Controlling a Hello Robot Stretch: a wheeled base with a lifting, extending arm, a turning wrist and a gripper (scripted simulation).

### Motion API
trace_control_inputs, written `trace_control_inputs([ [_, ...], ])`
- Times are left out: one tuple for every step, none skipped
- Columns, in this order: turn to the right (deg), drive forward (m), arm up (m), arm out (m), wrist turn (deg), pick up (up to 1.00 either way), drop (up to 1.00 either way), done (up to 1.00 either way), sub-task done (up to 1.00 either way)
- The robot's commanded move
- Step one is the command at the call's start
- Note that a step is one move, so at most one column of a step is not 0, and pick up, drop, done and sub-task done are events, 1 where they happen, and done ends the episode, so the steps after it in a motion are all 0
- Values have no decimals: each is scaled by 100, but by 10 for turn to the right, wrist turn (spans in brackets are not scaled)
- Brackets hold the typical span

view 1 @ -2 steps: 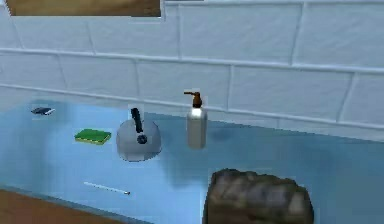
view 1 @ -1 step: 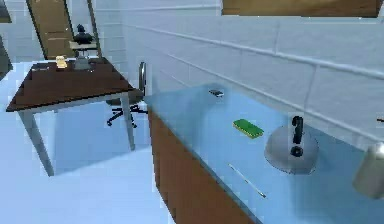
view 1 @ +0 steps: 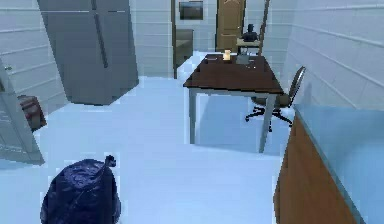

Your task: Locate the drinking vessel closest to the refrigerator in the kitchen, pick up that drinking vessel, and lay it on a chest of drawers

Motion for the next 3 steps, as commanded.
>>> trace_control_inputs([
  [0,100,0,0,0,0,0,0,0],
  [-90,0,0,0,0,0,0,0,0],
  [0,20,0,0,0,0,0,0,0],
])
